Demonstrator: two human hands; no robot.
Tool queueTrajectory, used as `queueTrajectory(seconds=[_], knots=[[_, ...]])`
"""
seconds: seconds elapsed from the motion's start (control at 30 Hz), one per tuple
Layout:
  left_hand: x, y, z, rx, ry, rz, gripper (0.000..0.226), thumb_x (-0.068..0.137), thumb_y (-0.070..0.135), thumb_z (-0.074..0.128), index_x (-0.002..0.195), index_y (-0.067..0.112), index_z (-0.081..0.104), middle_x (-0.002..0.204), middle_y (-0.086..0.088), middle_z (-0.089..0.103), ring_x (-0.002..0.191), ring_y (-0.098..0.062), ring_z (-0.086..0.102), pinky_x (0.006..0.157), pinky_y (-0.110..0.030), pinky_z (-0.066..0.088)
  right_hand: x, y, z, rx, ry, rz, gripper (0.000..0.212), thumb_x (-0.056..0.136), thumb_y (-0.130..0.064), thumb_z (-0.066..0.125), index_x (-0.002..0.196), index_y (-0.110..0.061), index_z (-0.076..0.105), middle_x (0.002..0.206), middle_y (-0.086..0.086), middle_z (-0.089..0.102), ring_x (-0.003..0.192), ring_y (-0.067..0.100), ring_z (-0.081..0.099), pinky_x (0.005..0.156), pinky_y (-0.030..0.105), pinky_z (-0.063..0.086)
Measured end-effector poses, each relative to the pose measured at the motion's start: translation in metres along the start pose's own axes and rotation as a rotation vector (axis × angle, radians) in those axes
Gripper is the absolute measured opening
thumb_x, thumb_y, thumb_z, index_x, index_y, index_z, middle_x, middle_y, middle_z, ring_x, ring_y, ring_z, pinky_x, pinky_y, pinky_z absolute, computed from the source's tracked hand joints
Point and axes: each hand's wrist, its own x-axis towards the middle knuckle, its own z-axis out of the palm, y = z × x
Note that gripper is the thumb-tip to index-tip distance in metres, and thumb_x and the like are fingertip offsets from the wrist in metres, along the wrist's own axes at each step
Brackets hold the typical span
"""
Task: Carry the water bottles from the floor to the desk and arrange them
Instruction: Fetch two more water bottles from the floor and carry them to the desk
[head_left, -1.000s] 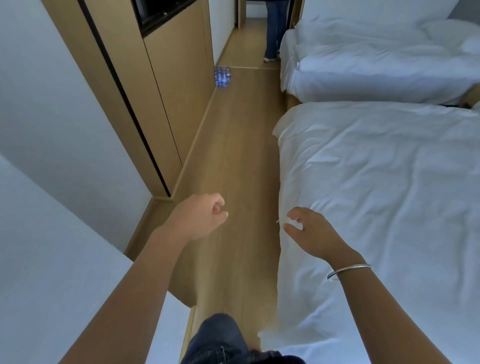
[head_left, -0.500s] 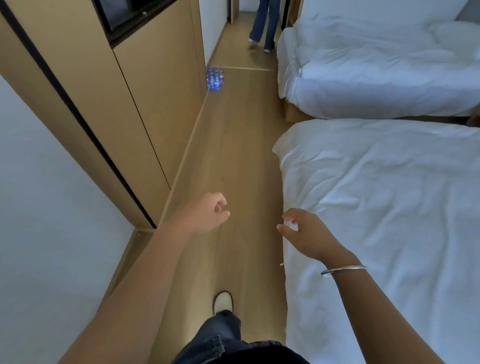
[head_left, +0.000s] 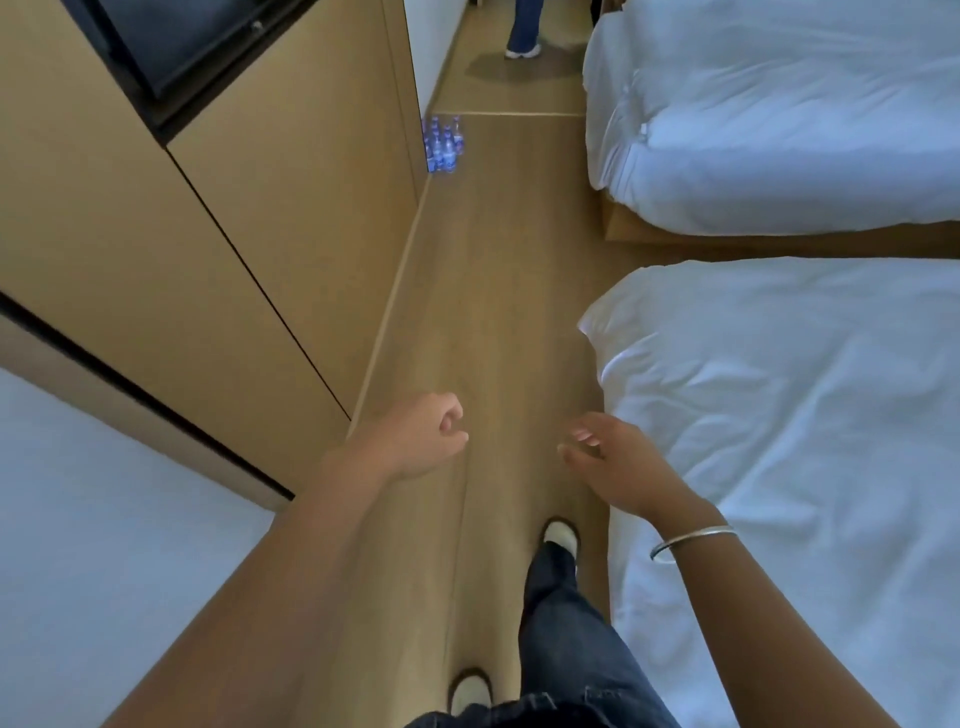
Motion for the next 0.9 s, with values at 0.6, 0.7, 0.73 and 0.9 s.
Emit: queueTrajectory(seconds=[0.6, 0.7, 0.73, 0.9], knots=[[0.324, 0.095, -0.090, 0.041, 0.046, 0.011, 0.030, 0.085, 0.035, 0.060, 0.111, 0.019, 0.059, 0.091, 0.009, 0.057, 0.088, -0.017, 0.058, 0.081, -0.030, 0.047, 0.307, 0.071, -0.163, -0.085, -0.032, -0.041, 0.029, 0.090, -0.029, 0.052, 0.114, -0.013, 0.057, 0.116, 0.003, 0.061, 0.103, 0.019, 0.057, 0.091, 0.030, 0.046], [0.365, 0.091, -0.105, 0.032, 0.055, -0.004, 0.030, 0.086, 0.035, 0.059, 0.112, 0.018, 0.059, 0.098, 0.005, 0.061, 0.087, -0.016, 0.057, 0.078, -0.028, 0.045, 0.353, 0.070, -0.178, -0.080, -0.029, -0.046, 0.029, 0.090, -0.027, 0.054, 0.115, -0.013, 0.058, 0.117, 0.003, 0.061, 0.105, 0.019, 0.057, 0.093, 0.030, 0.046], [0.379, 0.089, -0.110, 0.021, 0.052, -0.011, 0.031, 0.087, 0.036, 0.058, 0.113, 0.020, 0.058, 0.100, 0.006, 0.060, 0.088, -0.015, 0.056, 0.076, -0.028, 0.044, 0.369, 0.069, -0.182, -0.081, -0.036, -0.048, 0.029, 0.090, -0.027, 0.054, 0.115, -0.013, 0.058, 0.117, 0.004, 0.061, 0.105, 0.019, 0.057, 0.093, 0.031, 0.046], [0.459, 0.070, -0.140, -0.022, 0.044, -0.039, 0.032, 0.088, 0.037, 0.055, 0.115, 0.021, 0.056, 0.100, 0.009, 0.056, 0.091, -0.013, 0.056, 0.080, -0.030, 0.046, 0.459, 0.055, -0.196, -0.068, -0.068, -0.080, 0.032, 0.090, -0.028, 0.054, 0.118, -0.014, 0.057, 0.117, 0.003, 0.061, 0.105, 0.017, 0.056, 0.091, 0.029, 0.046]])
